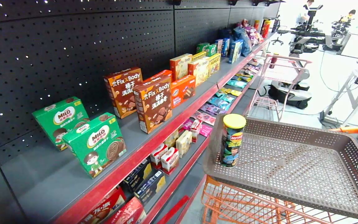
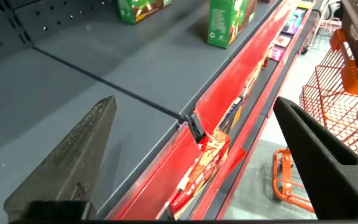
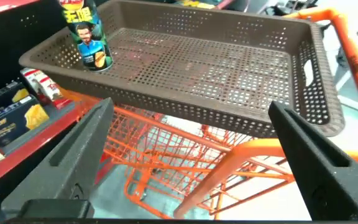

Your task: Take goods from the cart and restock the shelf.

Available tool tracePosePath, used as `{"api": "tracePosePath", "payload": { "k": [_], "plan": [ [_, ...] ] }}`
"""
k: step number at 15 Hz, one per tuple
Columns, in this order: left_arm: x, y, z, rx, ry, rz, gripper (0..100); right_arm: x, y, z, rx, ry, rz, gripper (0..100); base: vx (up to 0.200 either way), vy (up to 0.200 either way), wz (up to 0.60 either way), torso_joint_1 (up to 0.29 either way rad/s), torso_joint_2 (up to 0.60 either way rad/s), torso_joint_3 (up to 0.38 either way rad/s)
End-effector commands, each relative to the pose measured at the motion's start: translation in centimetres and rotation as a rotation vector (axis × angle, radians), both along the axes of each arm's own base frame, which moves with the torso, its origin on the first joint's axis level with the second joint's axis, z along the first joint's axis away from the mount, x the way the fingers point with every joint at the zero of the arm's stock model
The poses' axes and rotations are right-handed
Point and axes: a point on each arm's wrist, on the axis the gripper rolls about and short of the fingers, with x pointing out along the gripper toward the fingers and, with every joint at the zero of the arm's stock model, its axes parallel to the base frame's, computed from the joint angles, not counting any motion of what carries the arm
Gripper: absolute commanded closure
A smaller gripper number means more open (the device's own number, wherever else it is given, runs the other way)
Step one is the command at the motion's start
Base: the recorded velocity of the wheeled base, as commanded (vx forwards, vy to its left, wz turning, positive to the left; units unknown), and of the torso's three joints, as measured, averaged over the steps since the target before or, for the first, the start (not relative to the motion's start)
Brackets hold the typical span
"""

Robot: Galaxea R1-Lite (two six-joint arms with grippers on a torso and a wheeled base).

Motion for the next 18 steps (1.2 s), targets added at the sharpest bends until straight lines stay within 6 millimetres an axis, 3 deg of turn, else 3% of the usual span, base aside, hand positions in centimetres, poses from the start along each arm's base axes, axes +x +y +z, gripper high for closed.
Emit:
{"api": "tracePosePath", "payload": {
  "k": [1,2,3,5,11,15,18],
  "plan": [
    [0.0,0.0,0.0,0.0,0.001,0.001,0,-0.3,0.1,1.3,0.001,-0.046,0.029,0,0.0,0.0,0.0,0.0,0.0,0.0],
    [0.0,0.0,0.0,0.001,0.003,0.0,0,-0.5,0.1,3.7,0.007,-0.063,0.059,0,0.0,0.0,0.0,0.0,0.0,0.0],
    [0.0,0.0,0.0,-0.002,0.003,0.001,0,1.4,0.1,6.9,0.051,0.049,0.003,0,0.0,0.0,0.0,0.0,0.0,0.0],
    [0.0,0.0,0.0,-0.002,0.003,0.001,0,2.2,-0.2,8.9,0.057,0.075,-0.106,0,0.0,0.0,0.0,0.0,0.0,0.0],
    [0.0,0.0,0.0,0.0,0.003,0.0,0,6.6,-0.1,8.6,0.069,0.246,-0.057,0,0.0,0.0,0.0,0.0,0.0,0.0],
    [0.0,0.0,0.0,0.0,0.003,0.0,0,10.2,0.7,8.0,0.062,0.358,0.111,0,0.0,0.0,0.0,0.0,0.0,0.0],
    [0.0,0.0,0.0,0.0,0.003,0.0,0,13.2,1.5,9.2,0.084,0.313,0.261,0,0.0,0.0,0.0,0.0,0.0,0.0]
  ]
}}
